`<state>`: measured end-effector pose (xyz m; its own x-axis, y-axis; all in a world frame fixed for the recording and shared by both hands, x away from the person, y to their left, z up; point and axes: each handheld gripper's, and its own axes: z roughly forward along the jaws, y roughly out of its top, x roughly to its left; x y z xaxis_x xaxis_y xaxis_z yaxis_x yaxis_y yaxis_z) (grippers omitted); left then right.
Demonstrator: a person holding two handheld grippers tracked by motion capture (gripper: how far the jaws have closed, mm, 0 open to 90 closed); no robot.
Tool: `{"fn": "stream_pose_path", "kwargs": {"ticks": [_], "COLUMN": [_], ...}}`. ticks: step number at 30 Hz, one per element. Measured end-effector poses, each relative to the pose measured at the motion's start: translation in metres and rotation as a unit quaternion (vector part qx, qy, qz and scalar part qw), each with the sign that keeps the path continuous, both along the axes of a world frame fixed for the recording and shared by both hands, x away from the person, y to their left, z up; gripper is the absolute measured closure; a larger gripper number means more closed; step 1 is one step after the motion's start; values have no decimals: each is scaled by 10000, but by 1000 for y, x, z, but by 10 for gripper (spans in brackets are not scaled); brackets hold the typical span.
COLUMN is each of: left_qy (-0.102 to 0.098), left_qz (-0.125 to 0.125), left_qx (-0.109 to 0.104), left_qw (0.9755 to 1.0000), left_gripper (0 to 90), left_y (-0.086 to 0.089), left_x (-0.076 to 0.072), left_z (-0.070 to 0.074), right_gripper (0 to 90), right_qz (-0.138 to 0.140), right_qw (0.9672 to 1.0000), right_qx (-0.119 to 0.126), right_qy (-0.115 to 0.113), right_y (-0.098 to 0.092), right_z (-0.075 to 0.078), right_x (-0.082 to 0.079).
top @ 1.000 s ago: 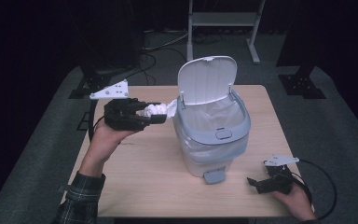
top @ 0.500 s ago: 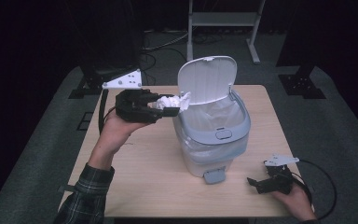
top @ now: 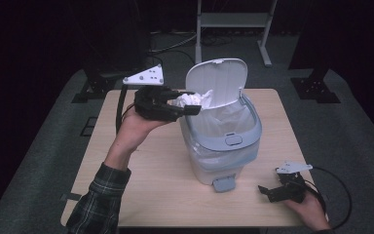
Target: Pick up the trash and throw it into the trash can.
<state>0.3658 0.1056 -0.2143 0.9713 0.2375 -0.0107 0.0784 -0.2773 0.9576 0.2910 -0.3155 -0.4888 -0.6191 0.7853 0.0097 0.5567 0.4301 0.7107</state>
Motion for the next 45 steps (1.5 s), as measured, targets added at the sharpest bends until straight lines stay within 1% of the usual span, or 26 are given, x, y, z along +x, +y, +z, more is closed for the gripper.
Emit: {"fn": "stream_pose_path", "kwargs": {"ticks": [9,15,21,28,32,34,38,45], "left_qy": [-30,-15,-8,-1,-31,-46,-81,-103], "left_qz": [-98,-170,-186,-209,-172,-147,-119,-113], "left_qx": [27,74,113,187,209,184,201,139], "left_qw": [9999,9998,9998,9996,9996,9997,9997,9998], "left_gripper": [511,503,500,476,424,373,302,304], "left_y": [-20,-36,-51,-64,-68,-69,-69,-64], "left_x": [8,14,20,23,24,24,24,22], "left_z": [3,-2,-6,-11,-13,-13,-13,-12], "right_gripper": [0,0,0,0,0,0,0,0], "right_qz": [1,4,6,17,22,27,26,22], "right_qw": [10000,10000,10000,10000,10000,10000,10000,10000], "right_qx": [2,2,3,-1,-2,0,-1,-2], "right_qy": [0,-1,0,-1,-1,1,1,-1], "right_y": [0,0,0,0,0,0,0,0], "right_z": [0,0,0,0,0,0,0,0], "right_x": [0,0,0,0,0,0,0,0]}}
